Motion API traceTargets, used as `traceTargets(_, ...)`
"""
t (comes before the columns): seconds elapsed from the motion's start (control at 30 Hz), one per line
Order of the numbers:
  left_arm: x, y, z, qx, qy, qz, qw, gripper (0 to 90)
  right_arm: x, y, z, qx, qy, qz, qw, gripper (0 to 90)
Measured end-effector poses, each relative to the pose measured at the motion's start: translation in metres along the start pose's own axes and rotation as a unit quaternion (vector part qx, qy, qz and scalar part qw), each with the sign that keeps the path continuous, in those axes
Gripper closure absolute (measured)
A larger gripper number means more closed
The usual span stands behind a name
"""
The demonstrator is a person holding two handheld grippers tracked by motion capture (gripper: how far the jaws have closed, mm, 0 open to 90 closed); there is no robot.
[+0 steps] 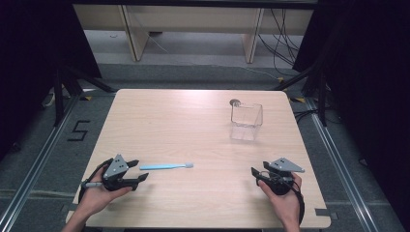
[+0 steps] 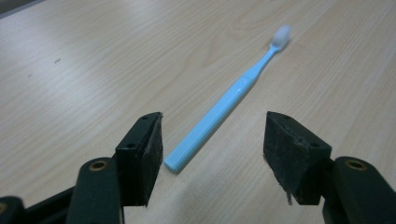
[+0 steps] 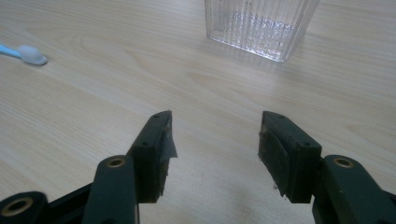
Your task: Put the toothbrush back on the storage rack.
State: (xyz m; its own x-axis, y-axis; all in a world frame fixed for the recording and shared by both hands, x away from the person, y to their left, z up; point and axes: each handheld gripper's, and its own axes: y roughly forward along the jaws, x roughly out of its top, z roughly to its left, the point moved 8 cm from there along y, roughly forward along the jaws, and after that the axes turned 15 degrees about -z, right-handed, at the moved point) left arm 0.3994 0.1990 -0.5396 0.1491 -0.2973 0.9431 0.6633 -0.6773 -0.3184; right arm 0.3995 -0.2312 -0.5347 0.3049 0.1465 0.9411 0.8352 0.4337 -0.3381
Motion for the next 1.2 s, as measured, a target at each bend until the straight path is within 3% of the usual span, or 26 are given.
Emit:
traceTargets(0.1,0.005,0.001,0.001,-0.012,0.008,0.010,0.9998,38.3,0.001,0.000,0.002,0.003,-0.001,0.003,1.0000,44.3)
traceTargets(0.13,0.010,0.001,0.004,-0.025,0.027,0.030,0.9989,39.0,0.001,0.000,0.002,0.003,-0.005,0.005,1.0000,44.2)
traceTargets(0.17,0.014,0.001,0.006,-0.032,0.039,0.035,0.9981,39.6,0.001,-0.002,0.006,0.001,0.015,0.010,0.9998,44.1)
traceTargets(0.23,0.017,0.002,0.007,-0.037,0.049,0.046,0.9971,40.4,0.001,-0.002,0.005,0.003,0.007,0.008,0.9999,43.9)
traceTargets(0.27,0.021,0.003,0.009,-0.059,0.065,0.076,0.9933,41.5,0.002,-0.002,0.003,0.008,-0.012,0.008,0.9999,43.6)
traceTargets(0.3,0.021,0.003,0.009,-0.059,0.065,0.076,0.9933,41.7,0.002,-0.002,0.003,0.008,-0.012,0.008,0.9999,43.6)
traceTargets(0.4,0.026,0.005,0.008,-0.100,0.096,0.114,0.9838,42.2,0.000,-0.003,0.006,0.018,0.000,0.014,0.9997,43.6)
traceTargets(0.43,0.026,0.005,0.005,-0.120,0.102,0.134,0.9784,42.1,0.001,-0.003,0.004,0.012,-0.013,0.011,0.9998,43.4)
traceTargets(0.47,0.028,0.008,0.003,-0.142,0.111,0.157,0.9711,43.4,0.001,-0.003,0.005,0.013,-0.008,0.013,0.9998,43.0)
traceTargets(0.5,0.028,0.008,0.003,-0.142,0.111,0.157,0.9711,44.9,0.001,-0.003,0.005,0.013,-0.008,0.013,0.9998,43.0)
traceTargets(0.53,0.028,0.010,0.001,-0.149,0.113,0.168,0.9678,45.2,0.000,-0.003,0.007,0.020,-0.006,0.019,0.9996,42.7)
traceTargets(0.57,0.027,0.012,0.000,-0.162,0.128,0.199,0.9579,45.5,0.002,-0.003,0.005,0.020,-0.024,0.016,0.9994,42.7)
traceTargets(0.6,0.027,0.013,-0.002,-0.167,0.126,0.208,0.9556,46.0,0.001,-0.002,0.007,0.023,-0.015,0.019,0.9994,42.5)
traceTargets(0.63,0.026,0.013,-0.001,-0.177,0.141,0.226,0.9476,46.5,0.001,-0.003,0.009,0.026,-0.011,0.023,0.9993,42.5)
traceTargets(0.67,0.026,0.013,-0.001,-0.177,0.141,0.226,0.9476,46.8,0.001,-0.003,0.009,0.026,-0.011,0.023,0.9993,42.5)
traceTargets(0.73,0.025,0.015,-0.001,-0.189,0.150,0.250,0.9377,48.3,0.000,-0.001,0.010,0.034,-0.012,0.025,0.9990,42.2)
traceTargets(0.8,0.026,0.020,0.002,-0.203,0.168,0.279,0.9234,50.7,0.000,-0.001,0.008,0.033,-0.027,0.027,0.9987,42.0)
traceTargets(0.83,0.026,0.020,0.002,-0.203,0.168,0.279,0.9234,52.5,-0.001,-0.001,0.010,0.035,-0.020,0.030,0.9988,42.0)
traceTargets(0.9,0.026,0.024,0.006,-0.208,0.181,0.299,0.9137,54.1,-0.002,0.000,0.010,0.037,-0.028,0.029,0.9985,41.8)
traceTargets(0.93,0.025,0.029,0.008,-0.217,0.185,0.314,0.9056,54.9,-0.002,0.000,0.010,0.038,-0.027,0.031,0.9984,41.7)
traceTargets(1.0,0.023,0.035,0.011,-0.228,0.190,0.329,0.8967,56.7,-0.003,0.001,0.012,0.042,-0.023,0.033,0.9983,41.6)
traceTargets(1.03,0.023,0.035,0.011,-0.228,0.190,0.329,0.8967,57.4,-0.003,0.001,0.012,0.042,-0.023,0.033,0.9983,41.6)
traceTargets(1.07,0.021,0.042,0.014,-0.230,0.198,0.339,0.8906,58.2,-0.003,0.001,0.012,0.042,-0.027,0.034,0.9982,41.3)
traceTargets(1.1,0.020,0.045,0.015,-0.231,0.201,0.343,0.8879,59.0,-0.004,0.001,0.014,0.043,-0.019,0.037,0.9982,41.1)
traceTargets(1.13,0.020,0.049,0.015,-0.233,0.203,0.346,0.8859,60.0,-0.004,0.001,0.015,0.044,-0.017,0.037,0.9982,41.1)
traceTargets(1.2,0.020,0.052,0.015,-0.236,0.204,0.347,0.8843,61.2,-0.004,0.001,0.016,0.046,-0.012,0.040,0.9981,41.0)
